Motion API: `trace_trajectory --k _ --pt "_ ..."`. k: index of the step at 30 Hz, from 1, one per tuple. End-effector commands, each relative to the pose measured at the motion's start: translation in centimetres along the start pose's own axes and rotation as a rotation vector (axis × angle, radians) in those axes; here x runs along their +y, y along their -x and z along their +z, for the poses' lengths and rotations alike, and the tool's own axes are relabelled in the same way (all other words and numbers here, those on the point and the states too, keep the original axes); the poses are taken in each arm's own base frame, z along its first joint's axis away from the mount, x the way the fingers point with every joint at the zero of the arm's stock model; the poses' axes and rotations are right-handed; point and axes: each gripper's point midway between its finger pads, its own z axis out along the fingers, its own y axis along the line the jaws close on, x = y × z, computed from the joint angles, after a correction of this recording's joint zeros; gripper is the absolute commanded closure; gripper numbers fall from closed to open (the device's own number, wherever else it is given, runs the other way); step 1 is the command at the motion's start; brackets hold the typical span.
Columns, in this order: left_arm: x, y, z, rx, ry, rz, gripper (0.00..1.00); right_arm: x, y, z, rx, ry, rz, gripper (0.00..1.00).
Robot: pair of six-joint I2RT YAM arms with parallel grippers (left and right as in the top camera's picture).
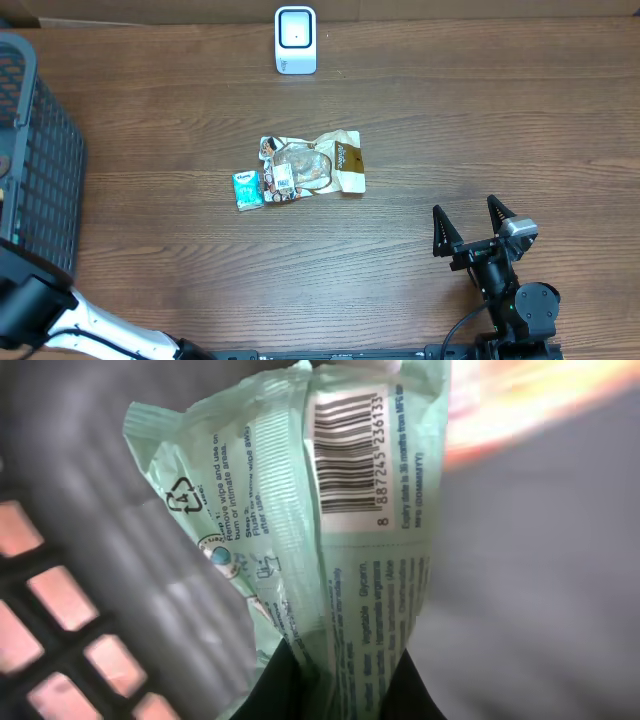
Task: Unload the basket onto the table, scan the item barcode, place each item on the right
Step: 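Reach into the basket and grasp the green wipes packet with left gripper, then carry the green wipes packet forward and place it left of Kleenex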
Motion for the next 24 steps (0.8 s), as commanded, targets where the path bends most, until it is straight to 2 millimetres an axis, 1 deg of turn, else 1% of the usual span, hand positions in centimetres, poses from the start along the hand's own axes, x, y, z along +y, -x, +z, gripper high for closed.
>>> trace_trajectory --k 1,4,6,8,9,10,11,12,13,14,15,17,18,19,20,22,23,24 --pt "-6.5 2.3 -15.0 -0.296 -0.433 0.024 0.96 0.1 -0.3 0.0 0.001 0.004 0.000 0.00" --pt "-9.5 0.8 -22.8 -0.388 -0.667 0.054 0.96 0.1 -0.3 0.0 0.001 0.004 0.000 0.00" --pt "-11.3 -1.1 -27.3 -0.428 -0.801 0.109 0.96 0.1 -0.3 0.0 0.001 0.004 0.000 0.00" --pt "-12.9 -3.1 -31.0 -0.472 -0.897 0.182 0.96 0.1 -0.3 0.0 0.001 0.004 0.000 0.00" --pt "-13.7 -4.4 -32.6 -0.490 -0.934 0.223 0.96 0.1 -0.3 0.0 0.001 0.004 0.000 0.00" --pt "-14.4 -5.5 -33.6 -0.502 -0.952 0.256 0.95 0.1 -0.3 0.0 0.001 0.004 0.000 0.00" --pt "-15.3 -7.1 -34.8 -0.509 -0.972 0.301 0.96 0.1 -0.3 0.0 0.001 0.004 0.000 0.00" --pt "-16.1 -8.5 -35.4 -0.512 -0.980 0.343 0.96 0.1 -0.3 0.0 0.001 0.004 0.000 0.00" --pt "-17.1 -10.3 -35.9 -0.508 -0.984 0.402 0.96 0.1 -0.3 0.0 0.001 0.004 0.000 0.00" --pt "-18.3 -12.4 -36.0 -0.493 -0.974 0.471 0.96 0.1 -0.3 0.0 0.001 0.004 0.000 0.00" --pt "-18.9 -13.6 -35.9 -0.482 -0.961 0.508 0.96 0.1 -0.3 0.0 0.001 0.004 0.000 0.00" --pt "-20.5 -17.1 -34.4 -0.438 -0.882 0.614 0.96 0.1 -0.3 0.0 0.001 0.004 0.000 0.00" --pt "-21.2 -18.4 -33.5 -0.418 -0.839 0.658 0.96 0.1 -0.3 0.0 0.001 0.004 0.000 0.00" --pt "-21.8 -20.0 -32.2 -0.390 -0.781 0.708 0.96 0.1 -0.3 0.0 0.001 0.004 0.000 0.00" --pt "-22.3 -21.1 -31.0 -0.370 -0.729 0.746 0.96 0.1 -0.3 0.0 0.001 0.004 0.000 0.00" --pt "-23.4 -23.4 -27.8 -0.328 -0.597 0.829 0.96 0.1 -0.3 0.0 0.001 0.004 0.000 0.00" --pt "-24.4 -25.3 -24.7 -0.284 -0.493 0.897 0.96 0.1 -0.3 0.0 0.001 0.004 0.000 0.00" --pt "-24.9 -26.2 -22.9 -0.257 -0.442 0.929 0.96 0.1 -0.3 0.0 0.001 0.004 0.000 0.00"
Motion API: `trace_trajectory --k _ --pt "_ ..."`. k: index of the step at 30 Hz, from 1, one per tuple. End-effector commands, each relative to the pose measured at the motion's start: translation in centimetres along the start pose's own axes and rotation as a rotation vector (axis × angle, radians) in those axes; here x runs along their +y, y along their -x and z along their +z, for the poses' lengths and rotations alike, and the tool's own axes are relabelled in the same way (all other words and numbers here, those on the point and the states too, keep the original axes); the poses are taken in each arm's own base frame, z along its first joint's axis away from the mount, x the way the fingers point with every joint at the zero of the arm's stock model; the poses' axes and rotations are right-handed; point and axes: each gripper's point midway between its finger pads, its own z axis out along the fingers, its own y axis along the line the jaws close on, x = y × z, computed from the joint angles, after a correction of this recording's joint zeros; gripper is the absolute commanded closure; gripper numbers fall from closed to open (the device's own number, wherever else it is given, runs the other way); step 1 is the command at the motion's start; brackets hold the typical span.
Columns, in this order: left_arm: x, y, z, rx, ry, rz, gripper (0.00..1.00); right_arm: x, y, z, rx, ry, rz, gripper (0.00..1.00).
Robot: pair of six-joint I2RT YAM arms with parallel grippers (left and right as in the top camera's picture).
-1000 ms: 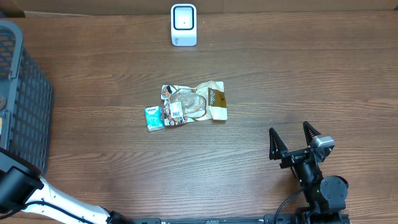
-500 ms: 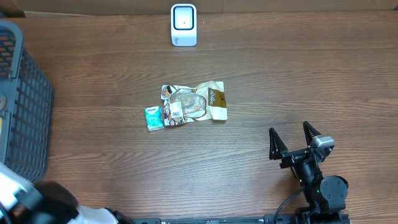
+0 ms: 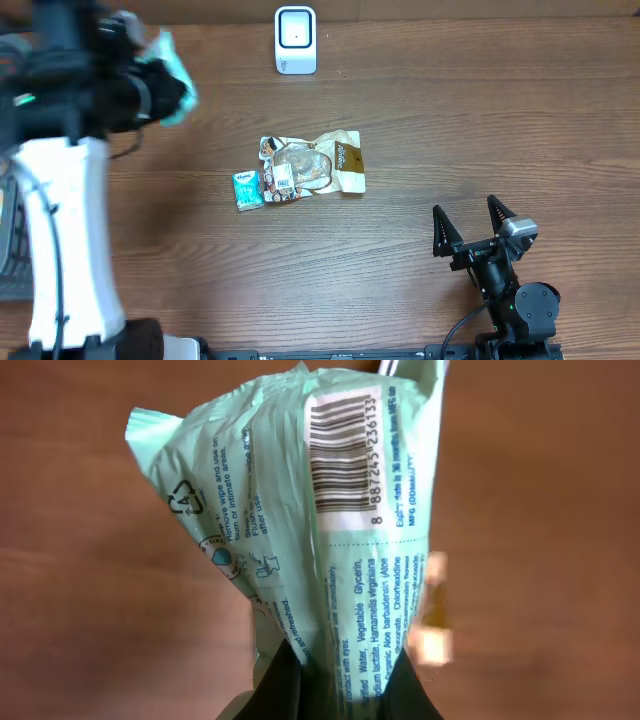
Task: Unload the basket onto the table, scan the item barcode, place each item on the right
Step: 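Carry the green wipes packet forward and place it left of Kleenex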
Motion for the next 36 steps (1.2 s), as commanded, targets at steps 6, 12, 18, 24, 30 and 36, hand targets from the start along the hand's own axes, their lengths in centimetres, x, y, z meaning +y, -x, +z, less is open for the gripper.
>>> trace_trajectory --k 6,12,18,24,30,36 --pt "2.8 -9.7 14.2 0.425 0.286 0.148 0.96 0.1 -0.3 0.0 0.001 0.005 0.000 0.00" --pt "5.6 -14.4 20.0 0.622 0.353 0.148 0.96 0.1 -0.3 0.0 0.001 0.005 0.000 0.00" --pt "6.4 -15.7 22.1 0.676 0.372 0.143 0.39 0.1 -0.3 0.0 0.001 0.005 0.000 0.00" --pt "5.0 -13.3 20.6 0.643 0.355 0.125 0.00 0.1 -0.3 0.0 0.001 0.005 0.000 0.00" --pt "0.7 -5.8 14.9 0.451 0.284 0.123 0.00 0.1 -0.3 0.0 0.001 0.005 0.000 0.00" --pt "-2.8 3.2 4.3 0.059 0.198 0.109 0.00 0.1 -0.3 0.0 0.001 0.005 0.000 0.00"
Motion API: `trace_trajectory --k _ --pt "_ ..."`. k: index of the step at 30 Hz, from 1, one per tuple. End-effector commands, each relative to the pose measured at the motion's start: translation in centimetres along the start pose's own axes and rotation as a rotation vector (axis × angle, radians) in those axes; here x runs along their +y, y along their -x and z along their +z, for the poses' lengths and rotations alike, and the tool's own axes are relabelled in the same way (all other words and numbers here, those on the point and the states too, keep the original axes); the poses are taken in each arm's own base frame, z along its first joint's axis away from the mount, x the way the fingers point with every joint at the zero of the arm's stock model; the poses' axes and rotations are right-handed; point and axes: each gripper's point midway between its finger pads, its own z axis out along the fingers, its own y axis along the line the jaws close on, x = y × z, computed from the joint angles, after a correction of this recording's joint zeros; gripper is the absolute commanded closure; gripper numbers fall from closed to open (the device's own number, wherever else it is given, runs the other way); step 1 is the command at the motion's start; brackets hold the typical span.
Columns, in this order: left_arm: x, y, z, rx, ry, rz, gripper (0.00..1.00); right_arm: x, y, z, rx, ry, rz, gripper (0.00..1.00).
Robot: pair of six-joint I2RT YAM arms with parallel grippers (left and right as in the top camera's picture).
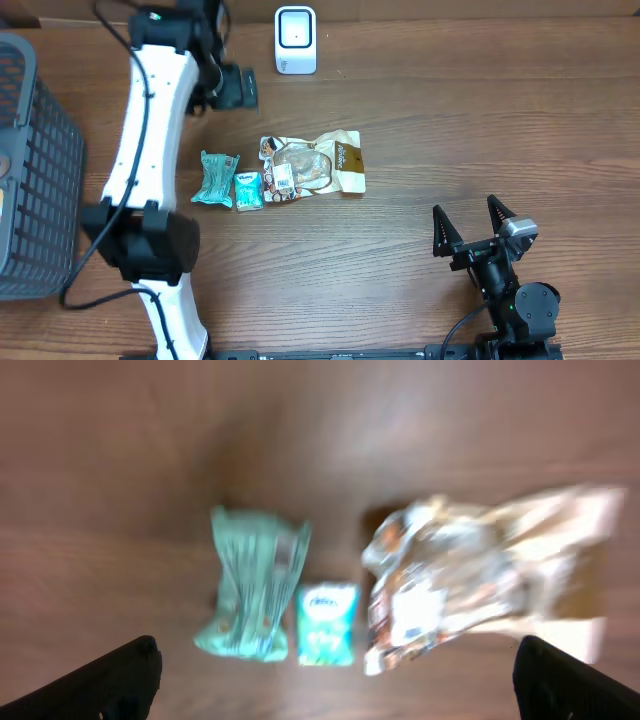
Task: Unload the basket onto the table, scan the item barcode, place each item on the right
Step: 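Carry the green wipes packet forward and place it left of Kleenex, then reach into the basket and grasp the orange tissue pack with left gripper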
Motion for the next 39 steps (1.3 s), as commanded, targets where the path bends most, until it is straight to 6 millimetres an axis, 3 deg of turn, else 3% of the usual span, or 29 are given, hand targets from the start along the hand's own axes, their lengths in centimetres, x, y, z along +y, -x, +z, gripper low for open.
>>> trace_trajectory --k 1,3,7,8,10,14,16,20,25,26,29,31,34,39 --pt "1.7 2.8 -11.1 -0.323 -0.030 -0.071 0.00 0.1 -0.3 0.0 0.002 0.004 0.000 0.00" --pt "4.1 3.6 -15.2 -0.452 -0.004 -0.145 0.00 0.1 -0.3 0.0 0.002 0.004 0.000 0.00" --pt "10.1 3.4 -20.7 -0.608 0.047 -0.290 0.00 0.1 -0.3 0.0 0.002 0.004 0.000 0.00" --pt "14.6 2.5 -22.2 -0.641 0.110 -0.399 0.10 0.1 -0.3 0.0 0.002 0.004 0.000 0.00" --pt "19.6 0.9 -22.8 -0.642 0.204 -0.565 0.19 0.1 -0.3 0.0 0.002 0.004 0.000 0.00" --pt "27.2 -2.2 -22.6 -0.604 0.332 -0.783 0.17 0.1 -0.3 0.0 0.002 0.004 0.000 0.00" --pt "30.0 -3.3 -22.2 -0.578 0.371 -0.851 0.16 0.1 -0.3 0.0 0.002 0.004 0.000 0.00" --pt "34.8 -5.0 -20.0 -0.482 0.437 -0.905 0.14 0.1 -0.3 0.0 0.002 0.004 0.000 0.00" --pt "37.8 -6.5 -14.4 -0.278 0.412 -0.871 0.17 0.1 -0.3 0.0 0.002 0.004 0.000 0.00" --pt "39.1 -7.1 -12.3 -0.219 0.415 -0.868 0.18 0.1 -0.3 0.0 0.002 0.004 0.000 0.00" --pt "40.7 -7.9 -9.6 -0.154 0.419 -0.853 0.15 0.1 -0.3 0.0 0.002 0.004 0.000 0.00" --pt "41.4 -8.5 -8.0 -0.117 0.418 -0.837 0.01 0.1 -0.3 0.0 0.002 0.004 0.000 0.00" --pt "43.0 -10.1 -2.7 -0.033 0.408 -0.791 0.00 0.1 -0.3 0.0 0.002 0.004 0.000 0.00" --pt "44.6 -10.7 2.5 -0.027 0.415 -0.702 0.00 0.1 -0.3 0.0 0.002 0.004 0.000 0.00"
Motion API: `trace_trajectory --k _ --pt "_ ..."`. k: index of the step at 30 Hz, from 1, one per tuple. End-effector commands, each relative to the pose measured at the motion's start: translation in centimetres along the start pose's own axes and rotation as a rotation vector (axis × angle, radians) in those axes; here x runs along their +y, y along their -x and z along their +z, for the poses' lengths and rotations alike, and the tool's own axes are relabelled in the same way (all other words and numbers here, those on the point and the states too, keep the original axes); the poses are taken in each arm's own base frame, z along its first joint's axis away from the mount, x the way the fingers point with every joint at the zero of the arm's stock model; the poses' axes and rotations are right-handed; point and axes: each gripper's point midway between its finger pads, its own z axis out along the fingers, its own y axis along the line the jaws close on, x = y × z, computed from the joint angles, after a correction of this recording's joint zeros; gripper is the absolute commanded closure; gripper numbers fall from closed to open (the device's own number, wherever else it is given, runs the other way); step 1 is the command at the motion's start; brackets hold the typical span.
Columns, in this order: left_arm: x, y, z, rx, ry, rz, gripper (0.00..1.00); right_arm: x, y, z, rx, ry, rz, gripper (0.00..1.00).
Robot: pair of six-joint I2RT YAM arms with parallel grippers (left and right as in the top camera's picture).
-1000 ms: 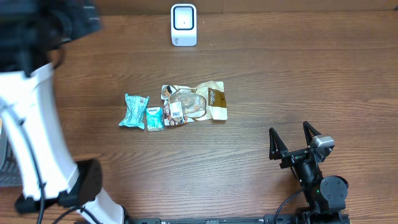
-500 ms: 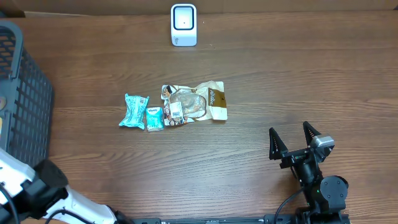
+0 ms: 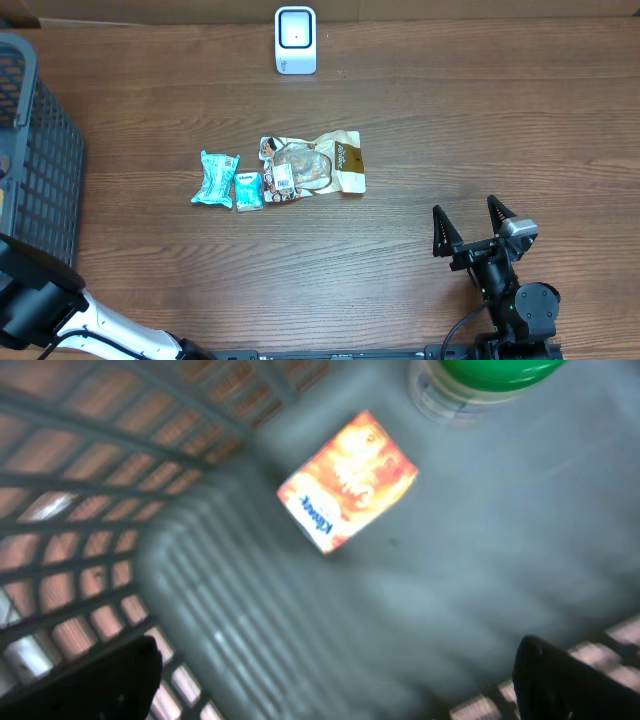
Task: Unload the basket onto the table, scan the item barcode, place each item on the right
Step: 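Reach into the basket and grasp the orange tissue pack with left gripper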
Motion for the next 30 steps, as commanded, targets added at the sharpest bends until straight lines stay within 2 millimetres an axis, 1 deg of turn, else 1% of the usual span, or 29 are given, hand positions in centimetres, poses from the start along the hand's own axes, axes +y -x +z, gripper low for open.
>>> trace_trajectory --k 1,3,5,8,10,11,13,16,23,25,30 --pt "-0.2 -1.3 3.8 0.015 -0.001 0.141 0.00 0.1 -0.3 0.0 0.002 0.005 0.000 0.00" --pt "-0.7 -1.1 5.3 -0.014 -0.004 0.185 0.00 0.1 -0.3 0.0 0.002 0.005 0.000 0.00" --pt "-1.0 -1.0 6.8 -0.046 -0.006 0.217 0.03 0.1 -0.3 0.0 0.002 0.005 0.000 0.00" --pt "-1.4 -0.7 8.5 -0.095 -0.006 0.224 0.07 0.1 -0.3 0.0 0.002 0.005 0.000 0.00" --pt "-1.5 -0.7 9.3 -0.120 -0.006 0.225 0.05 0.1 -0.3 0.0 0.002 0.005 0.000 0.00" --pt "-1.6 -0.6 9.8 -0.136 -0.004 0.242 0.08 0.1 -0.3 0.0 0.002 0.005 0.000 0.00" --pt "-1.7 -0.5 10.5 -0.162 -0.001 0.272 0.10 0.1 -0.3 0.0 0.002 0.005 0.000 0.00" --pt "-1.9 -0.1 11.4 -0.202 0.005 0.293 0.10 0.1 -0.3 0.0 0.002 0.005 0.000 0.00" --pt "-2.1 0.4 12.6 -0.231 0.008 0.300 0.11 0.1 -0.3 0.0 0.002 0.005 0.000 0.00" --pt "-2.2 0.2 13.2 -0.224 0.008 0.302 0.10 0.1 -0.3 0.0 0.002 0.005 0.000 0.00" --pt "-2.5 -0.6 14.9 -0.192 0.006 0.308 0.14 0.1 -0.3 0.0 0.002 0.005 0.000 0.00"
